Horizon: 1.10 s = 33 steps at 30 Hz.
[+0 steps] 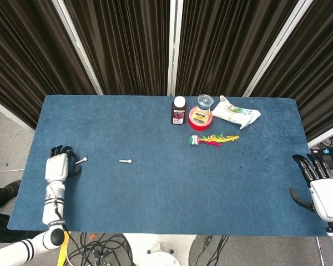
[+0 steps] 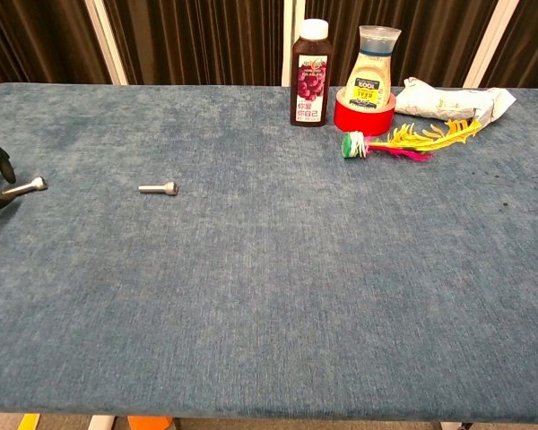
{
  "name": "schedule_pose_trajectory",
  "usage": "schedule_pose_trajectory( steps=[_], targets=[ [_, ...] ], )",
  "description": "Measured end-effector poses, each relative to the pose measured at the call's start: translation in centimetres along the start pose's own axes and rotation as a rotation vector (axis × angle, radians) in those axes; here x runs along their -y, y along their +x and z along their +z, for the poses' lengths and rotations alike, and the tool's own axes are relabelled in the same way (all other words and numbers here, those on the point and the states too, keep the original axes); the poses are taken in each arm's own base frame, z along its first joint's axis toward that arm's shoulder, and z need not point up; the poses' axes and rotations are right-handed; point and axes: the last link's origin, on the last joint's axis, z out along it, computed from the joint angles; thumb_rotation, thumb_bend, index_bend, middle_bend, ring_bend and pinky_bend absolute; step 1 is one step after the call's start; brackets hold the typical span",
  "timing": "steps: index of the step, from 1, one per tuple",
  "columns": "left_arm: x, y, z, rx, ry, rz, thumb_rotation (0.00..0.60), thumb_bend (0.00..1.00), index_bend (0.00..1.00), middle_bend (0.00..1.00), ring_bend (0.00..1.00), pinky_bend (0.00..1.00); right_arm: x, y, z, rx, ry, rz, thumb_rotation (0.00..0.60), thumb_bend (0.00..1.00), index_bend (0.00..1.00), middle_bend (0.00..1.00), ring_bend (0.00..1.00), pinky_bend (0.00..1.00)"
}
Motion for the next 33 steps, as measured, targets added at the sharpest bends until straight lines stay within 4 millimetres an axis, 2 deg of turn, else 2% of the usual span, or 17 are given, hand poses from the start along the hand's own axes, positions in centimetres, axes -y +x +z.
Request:
schedule_pose_trajectory(
  steps=[13,21,33],
  targets=[
    [-0.1,-0.6,0.6,0.019,0.018,-0.001,0.579,0.31,0.50,0.19,0.05,0.00,0.0,-0.1,-0.1,0.004,-0.006,-0.001,0.600,0.26,0.03,0.10,0.00,0.00],
    [-0.1,-0.5,0.6,0.013,0.012,0.017,0.572,0.38,0.52,0.19,0.05,0.00,0.0,-0.1,-0.1,0.006,-0.007,0.000,0.600,0.26,0.03,0.10,0.00,0.00],
    [0.0,2.1,0.0,0.002,-0.080,0.156,0.583,0.46,0.53,0.20,0.05,0.00,-0.2,-0.2,-0.4,0.004,-0.011,0.006,0.600,0.26,0.03,0.10,0.00,0.00]
  ],
)
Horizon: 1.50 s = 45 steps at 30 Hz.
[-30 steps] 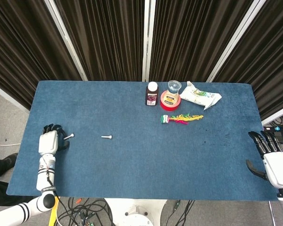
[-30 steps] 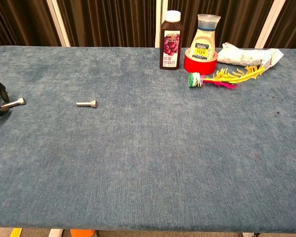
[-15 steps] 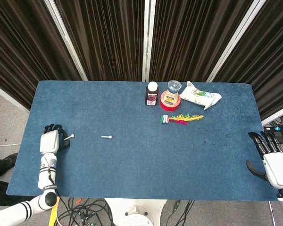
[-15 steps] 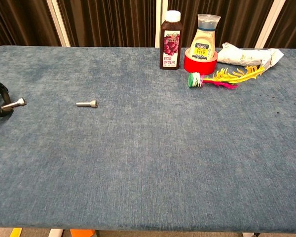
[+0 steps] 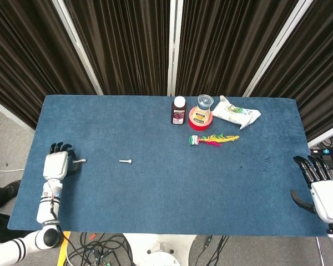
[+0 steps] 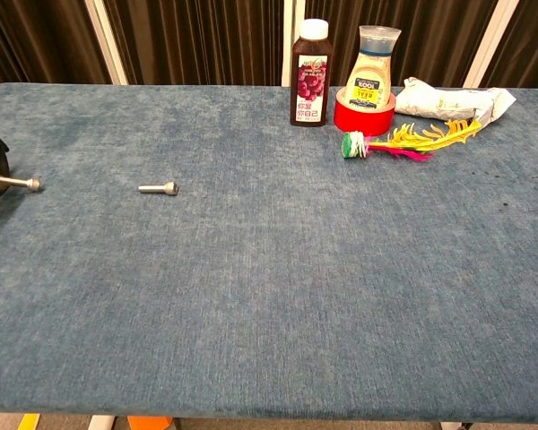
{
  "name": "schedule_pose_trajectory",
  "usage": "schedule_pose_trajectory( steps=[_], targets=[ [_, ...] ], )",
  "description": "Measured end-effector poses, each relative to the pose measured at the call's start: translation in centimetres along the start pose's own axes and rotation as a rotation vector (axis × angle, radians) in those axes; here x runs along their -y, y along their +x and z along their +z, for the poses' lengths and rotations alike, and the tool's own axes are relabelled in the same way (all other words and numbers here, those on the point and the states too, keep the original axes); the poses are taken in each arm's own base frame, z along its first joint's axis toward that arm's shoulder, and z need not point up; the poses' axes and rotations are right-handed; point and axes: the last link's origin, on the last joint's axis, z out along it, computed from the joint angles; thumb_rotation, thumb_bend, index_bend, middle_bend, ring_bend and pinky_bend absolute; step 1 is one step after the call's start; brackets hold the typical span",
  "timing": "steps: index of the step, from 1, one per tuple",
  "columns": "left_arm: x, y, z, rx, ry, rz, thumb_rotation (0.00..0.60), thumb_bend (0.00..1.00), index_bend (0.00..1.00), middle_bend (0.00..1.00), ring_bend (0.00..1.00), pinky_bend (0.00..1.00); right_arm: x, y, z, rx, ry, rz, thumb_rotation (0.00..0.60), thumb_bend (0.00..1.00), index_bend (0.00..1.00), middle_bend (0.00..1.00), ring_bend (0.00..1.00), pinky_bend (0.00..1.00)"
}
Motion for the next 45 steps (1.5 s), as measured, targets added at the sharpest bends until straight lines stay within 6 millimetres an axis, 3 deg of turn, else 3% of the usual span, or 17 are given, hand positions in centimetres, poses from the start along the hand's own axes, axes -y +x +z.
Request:
schedule_pose_trajectory(
  steps=[23,32,45],
  targets=[
    [-3.8,1.8,0.3,-0.027,-0.219,0.534,0.600,0.48,0.51,0.20,0.05,0.00,-0.6,-0.3,-0.4,0.009,-0.023,0.008,0.600,0.26,0.03,0.10,0.00,0.00],
    [-4.7,1.5,0.2,-0.035,-0.255,0.634,0.600,0.48,0.46,0.19,0.05,0.00,-0.7,-0.4,-0.4,0.013,-0.027,0.010,0.600,0.26,0.03,0.10,0.00,0.00],
    [-5.0,1.8,-0.4,-0.022,-0.244,0.635,0.600,0.48,0.43,0.19,0.05,0.00,-0.8,-0.4,-0.4,0.014,-0.026,0.012,0.600,0.26,0.03,0.10,0.00,0.00]
  ],
)
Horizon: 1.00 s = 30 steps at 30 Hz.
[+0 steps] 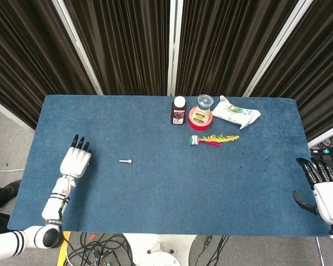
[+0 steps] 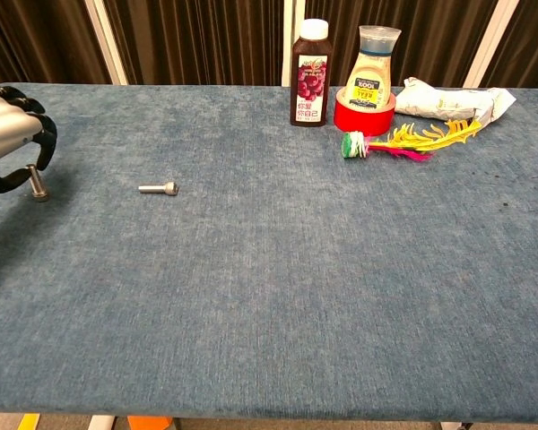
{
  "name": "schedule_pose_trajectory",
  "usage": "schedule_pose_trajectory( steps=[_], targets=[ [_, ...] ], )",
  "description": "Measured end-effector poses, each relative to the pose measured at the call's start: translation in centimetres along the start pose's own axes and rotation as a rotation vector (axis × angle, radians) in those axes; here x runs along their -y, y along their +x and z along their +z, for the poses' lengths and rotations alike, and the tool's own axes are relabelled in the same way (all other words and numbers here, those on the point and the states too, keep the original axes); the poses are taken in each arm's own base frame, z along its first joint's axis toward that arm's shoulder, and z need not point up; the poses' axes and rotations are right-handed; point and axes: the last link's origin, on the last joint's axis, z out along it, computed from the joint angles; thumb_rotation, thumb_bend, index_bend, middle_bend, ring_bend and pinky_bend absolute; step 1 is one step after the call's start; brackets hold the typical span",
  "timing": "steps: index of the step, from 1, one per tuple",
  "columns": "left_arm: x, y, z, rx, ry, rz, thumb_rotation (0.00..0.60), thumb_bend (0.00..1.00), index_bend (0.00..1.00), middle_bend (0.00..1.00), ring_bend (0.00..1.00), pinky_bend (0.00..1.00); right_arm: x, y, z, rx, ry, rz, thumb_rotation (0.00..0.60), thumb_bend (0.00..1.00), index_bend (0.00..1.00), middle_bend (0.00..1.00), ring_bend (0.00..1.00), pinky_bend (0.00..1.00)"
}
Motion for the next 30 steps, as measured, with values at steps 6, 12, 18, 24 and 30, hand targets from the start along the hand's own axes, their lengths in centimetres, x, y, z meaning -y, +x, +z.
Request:
schedule_pose_trajectory(
  steps=[6,12,18,24,30],
  targets=[
    [0.3,-0.1,-0.5,0.006,0.011,-0.018,0.600,0.48,0.43,0.19,0.05,0.00,0.0,0.0,0.0,-0.001,0.000,-0.001,0.600,0.25,0.03,0.10,0.00,0.00],
    [0.4,0.3,-1.0,-0.012,0.018,-0.053,0.600,0.47,0.34,0.18,0.04,0.00,0.0,0.1,-0.1,-0.004,-0.001,-0.001,0.600,0.26,0.03,0.11,0.00,0.00],
    [0.4,2.5,-1.6,-0.061,0.023,-0.181,0.600,0.33,0.32,0.18,0.03,0.00,0.1,0.1,-0.2,-0.002,0.000,-0.001,0.600,0.26,0.03,0.11,0.00,0.00],
    [-0.9,4.0,-0.6,-0.098,-0.039,-0.395,0.600,0.27,0.40,0.18,0.03,0.00,0.1,0.2,-0.3,-0.006,0.007,-0.004,0.600,0.26,0.03,0.11,0.00,0.00],
    [-3.3,3.6,2.1,-0.080,-0.078,-0.510,0.600,0.25,0.43,0.18,0.03,0.00,0.1,0.4,-0.6,-0.010,0.002,-0.007,0.600,0.26,0.03,0.11,0.00,0.00]
  ],
)
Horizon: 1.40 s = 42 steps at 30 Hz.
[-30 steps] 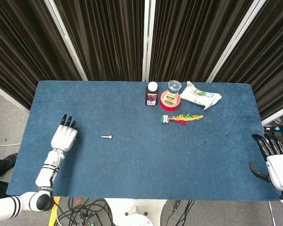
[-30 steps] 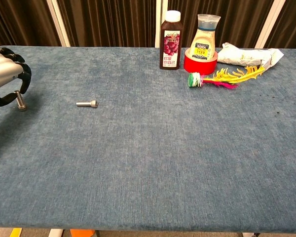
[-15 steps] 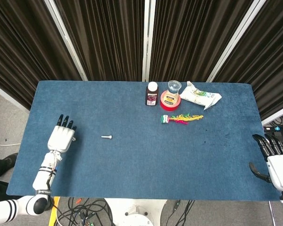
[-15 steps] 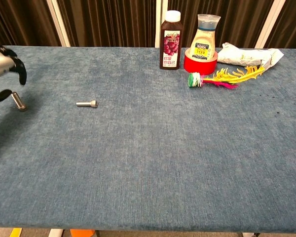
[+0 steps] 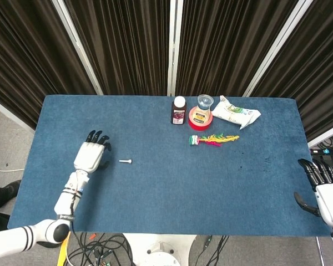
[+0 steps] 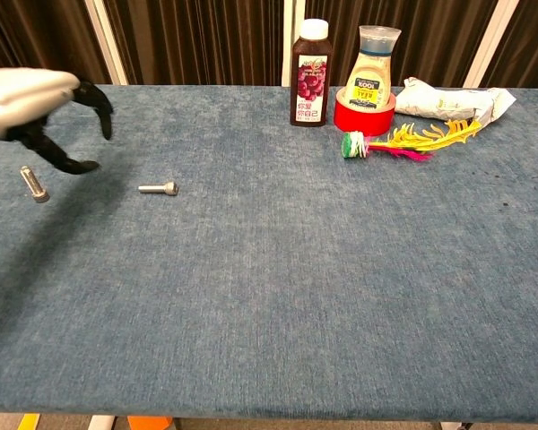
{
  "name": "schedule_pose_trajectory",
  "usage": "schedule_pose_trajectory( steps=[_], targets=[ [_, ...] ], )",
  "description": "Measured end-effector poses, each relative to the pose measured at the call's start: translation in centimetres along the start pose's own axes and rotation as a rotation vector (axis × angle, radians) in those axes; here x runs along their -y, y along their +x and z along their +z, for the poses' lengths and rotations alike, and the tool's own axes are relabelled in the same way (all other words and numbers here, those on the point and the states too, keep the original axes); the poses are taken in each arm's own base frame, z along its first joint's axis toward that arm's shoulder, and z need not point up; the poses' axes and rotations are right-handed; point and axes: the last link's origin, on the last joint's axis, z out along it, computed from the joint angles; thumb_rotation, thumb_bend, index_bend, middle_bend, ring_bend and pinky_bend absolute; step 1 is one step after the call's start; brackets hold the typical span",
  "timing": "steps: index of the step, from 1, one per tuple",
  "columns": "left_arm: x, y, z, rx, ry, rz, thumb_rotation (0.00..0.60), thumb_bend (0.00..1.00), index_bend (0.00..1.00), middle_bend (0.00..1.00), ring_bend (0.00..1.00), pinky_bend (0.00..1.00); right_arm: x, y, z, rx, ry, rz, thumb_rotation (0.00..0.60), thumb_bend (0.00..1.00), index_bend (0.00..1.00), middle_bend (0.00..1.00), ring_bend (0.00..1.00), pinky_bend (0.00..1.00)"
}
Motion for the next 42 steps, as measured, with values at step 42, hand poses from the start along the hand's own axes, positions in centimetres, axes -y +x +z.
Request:
schedule_pose_trajectory(
  steps=[42],
  targets=[
    [-2.5,-4.9,2.6,0.082,0.003,-0.099,0.600,0.41,0.53,0.19,0.03,0.00,-0.2,-0.1,-0.1,0.009,-0.013,0.001,0.600,0.26,0.03,0.11,0.00,0.00]
  ],
)
